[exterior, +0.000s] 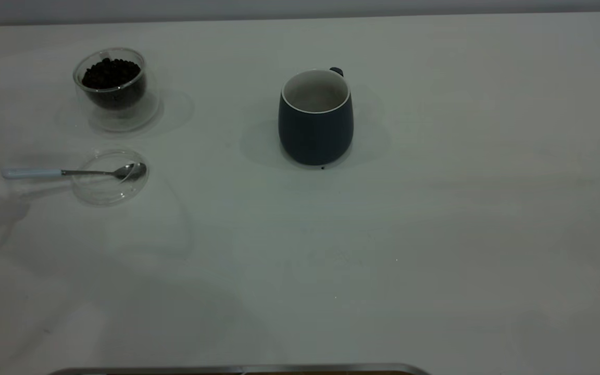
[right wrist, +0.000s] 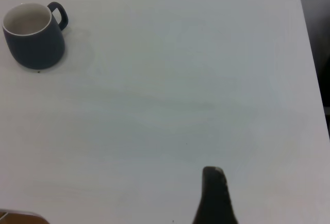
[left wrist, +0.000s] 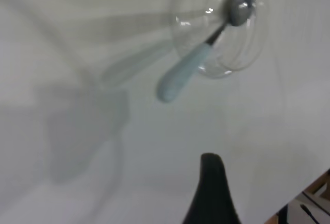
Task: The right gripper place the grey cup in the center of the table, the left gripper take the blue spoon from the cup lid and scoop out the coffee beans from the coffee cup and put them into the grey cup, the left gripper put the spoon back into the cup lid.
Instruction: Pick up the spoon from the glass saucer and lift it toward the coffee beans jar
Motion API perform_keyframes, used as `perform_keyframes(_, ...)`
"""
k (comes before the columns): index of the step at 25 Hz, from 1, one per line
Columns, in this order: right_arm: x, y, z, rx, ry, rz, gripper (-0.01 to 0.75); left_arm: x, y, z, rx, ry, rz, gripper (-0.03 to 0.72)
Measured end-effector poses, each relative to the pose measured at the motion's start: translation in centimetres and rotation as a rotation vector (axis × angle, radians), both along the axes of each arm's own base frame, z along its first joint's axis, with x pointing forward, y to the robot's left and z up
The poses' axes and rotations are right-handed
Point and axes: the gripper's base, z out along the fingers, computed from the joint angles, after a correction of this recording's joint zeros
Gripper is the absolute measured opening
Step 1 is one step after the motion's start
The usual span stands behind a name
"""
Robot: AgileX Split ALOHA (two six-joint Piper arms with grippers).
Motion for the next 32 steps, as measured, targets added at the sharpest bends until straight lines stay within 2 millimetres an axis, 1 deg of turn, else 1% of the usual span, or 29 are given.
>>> perform_keyframes(4, 0.0, 0.0, 0.0, 0.0, 0.0, 0.0, 0.592, -0.4, 1.3, -1.1, -0.018, -0.014, 0.029, 0.648)
perform_keyframes(6, 0.0, 0.0, 0.0, 0.0, 0.0, 0.0, 0.592, -0.4, 1.5, -1.8, -0.023, -0.038, 0.03, 0.647)
perform_keyframes(13, 0.0, 0.0, 0.0, 0.0, 0.0, 0.0, 0.592, 0.5, 1.2, -4.7, -0.083, -0.136, 0.082, 0.644)
perform_keyframes(16, 0.0, 0.0, 0.0, 0.0, 0.0, 0.0, 0.592, 0.9, 1.3, -6.0, -0.111, -0.14, 0.085, 0.644)
perform_keyframes(20, 0.0, 0.0, 0.0, 0.0, 0.0, 0.0, 0.592, 1.0, 1.1, -7.4, -0.154, -0.125, 0.1, 0.644)
perform_keyframes(26, 0.0, 0.0, 0.0, 0.0, 0.0, 0.0, 0.592, 0.8, 0.8, -8.7, -0.203, -0.118, 0.119, 0.644)
perform_keyframes(28, 0.0, 0.0, 0.0, 0.0, 0.0, 0.0, 0.592, 0.9, 0.8, -8.8, -0.212, -0.121, 0.117, 0.644)
perform_keyframes(32, 0.0, 0.0, 0.0, 0.0, 0.0, 0.0, 0.592, 1.1, 0.1, -9.0, -0.228, -0.13, 0.097, 0.644)
